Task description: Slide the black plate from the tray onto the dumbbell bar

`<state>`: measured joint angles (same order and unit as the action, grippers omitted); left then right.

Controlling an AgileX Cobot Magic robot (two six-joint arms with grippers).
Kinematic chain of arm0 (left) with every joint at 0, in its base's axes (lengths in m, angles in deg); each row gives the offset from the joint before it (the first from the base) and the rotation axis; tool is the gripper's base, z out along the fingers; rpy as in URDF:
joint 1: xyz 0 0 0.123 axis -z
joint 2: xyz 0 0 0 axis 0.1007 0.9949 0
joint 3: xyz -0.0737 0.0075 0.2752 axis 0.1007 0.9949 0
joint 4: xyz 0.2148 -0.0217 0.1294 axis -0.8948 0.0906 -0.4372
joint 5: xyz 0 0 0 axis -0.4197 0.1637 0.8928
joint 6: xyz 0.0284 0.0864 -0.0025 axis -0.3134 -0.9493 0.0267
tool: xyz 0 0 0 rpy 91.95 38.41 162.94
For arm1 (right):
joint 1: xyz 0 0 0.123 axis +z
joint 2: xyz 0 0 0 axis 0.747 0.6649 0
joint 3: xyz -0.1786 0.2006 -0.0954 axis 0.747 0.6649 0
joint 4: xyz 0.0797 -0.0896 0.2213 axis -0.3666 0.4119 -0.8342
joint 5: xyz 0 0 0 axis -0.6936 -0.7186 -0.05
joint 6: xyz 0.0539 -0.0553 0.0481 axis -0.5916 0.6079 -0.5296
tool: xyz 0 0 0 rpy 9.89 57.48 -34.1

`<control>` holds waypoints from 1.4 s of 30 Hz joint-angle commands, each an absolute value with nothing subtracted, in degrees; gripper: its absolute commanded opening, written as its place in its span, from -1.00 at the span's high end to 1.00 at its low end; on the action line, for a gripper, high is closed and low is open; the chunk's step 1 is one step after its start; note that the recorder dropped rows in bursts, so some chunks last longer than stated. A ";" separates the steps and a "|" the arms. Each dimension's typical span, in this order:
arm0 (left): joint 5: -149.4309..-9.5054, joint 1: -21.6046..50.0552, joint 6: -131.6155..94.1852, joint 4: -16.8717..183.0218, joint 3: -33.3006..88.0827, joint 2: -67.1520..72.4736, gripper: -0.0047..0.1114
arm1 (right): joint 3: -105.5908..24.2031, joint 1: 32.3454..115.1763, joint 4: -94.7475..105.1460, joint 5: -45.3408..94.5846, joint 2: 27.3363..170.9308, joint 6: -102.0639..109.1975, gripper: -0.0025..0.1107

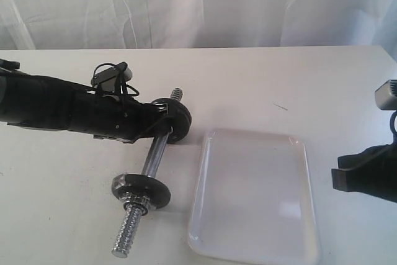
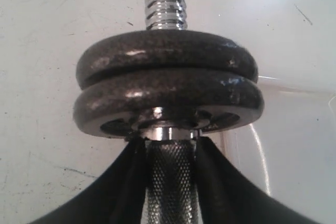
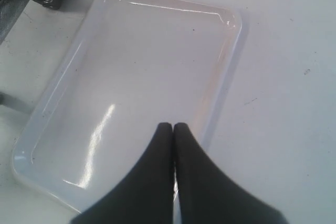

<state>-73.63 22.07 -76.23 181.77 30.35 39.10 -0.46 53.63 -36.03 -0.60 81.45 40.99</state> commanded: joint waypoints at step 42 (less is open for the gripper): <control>-70.37 22.31 -75.67 183.02 30.07 38.42 0.48 | -0.18 53.42 -36.57 -0.77 81.12 41.60 0.96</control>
